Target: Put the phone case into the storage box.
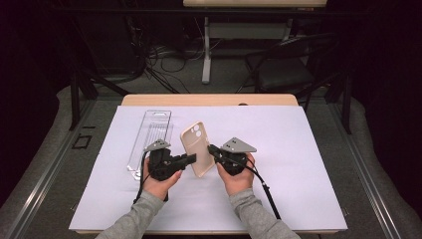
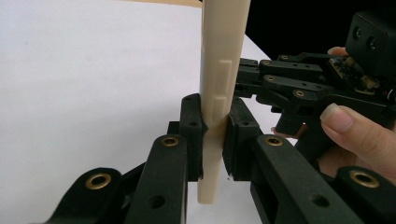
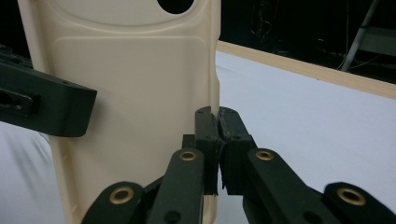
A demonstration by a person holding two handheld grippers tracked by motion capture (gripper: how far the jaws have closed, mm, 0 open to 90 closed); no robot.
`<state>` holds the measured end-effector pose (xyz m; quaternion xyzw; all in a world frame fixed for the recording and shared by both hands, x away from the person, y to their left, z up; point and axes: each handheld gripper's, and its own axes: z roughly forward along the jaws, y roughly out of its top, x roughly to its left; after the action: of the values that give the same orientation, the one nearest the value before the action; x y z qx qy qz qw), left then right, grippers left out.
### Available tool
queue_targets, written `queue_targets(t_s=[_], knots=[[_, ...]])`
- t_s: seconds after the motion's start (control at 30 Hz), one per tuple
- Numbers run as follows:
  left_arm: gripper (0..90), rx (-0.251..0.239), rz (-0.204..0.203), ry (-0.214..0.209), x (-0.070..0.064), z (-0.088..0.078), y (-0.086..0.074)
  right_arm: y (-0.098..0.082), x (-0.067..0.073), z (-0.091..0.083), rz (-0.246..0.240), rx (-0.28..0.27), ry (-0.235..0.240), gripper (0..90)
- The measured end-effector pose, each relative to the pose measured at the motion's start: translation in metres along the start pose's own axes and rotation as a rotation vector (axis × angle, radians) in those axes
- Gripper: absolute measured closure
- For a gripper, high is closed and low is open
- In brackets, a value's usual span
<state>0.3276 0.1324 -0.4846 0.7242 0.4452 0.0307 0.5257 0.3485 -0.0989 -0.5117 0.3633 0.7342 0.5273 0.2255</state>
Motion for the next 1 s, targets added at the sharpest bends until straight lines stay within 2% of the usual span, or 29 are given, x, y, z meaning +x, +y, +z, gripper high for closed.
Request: queue_targets(t_s=[0.17, 1.0], knots=[[80.0, 0.000, 0.011, 0.002, -0.0005, -0.0004, 0.0000, 0.0000, 0.0001, 0.0002, 0.001, -0.001, 0.002, 87.6], [80.2, -0.011, -0.001, -0.003, 0.0009, -0.0019, 0.0008, 0.0006, -0.0001, 0.0002, 0.018, -0.004, 0.011, 85.8]])
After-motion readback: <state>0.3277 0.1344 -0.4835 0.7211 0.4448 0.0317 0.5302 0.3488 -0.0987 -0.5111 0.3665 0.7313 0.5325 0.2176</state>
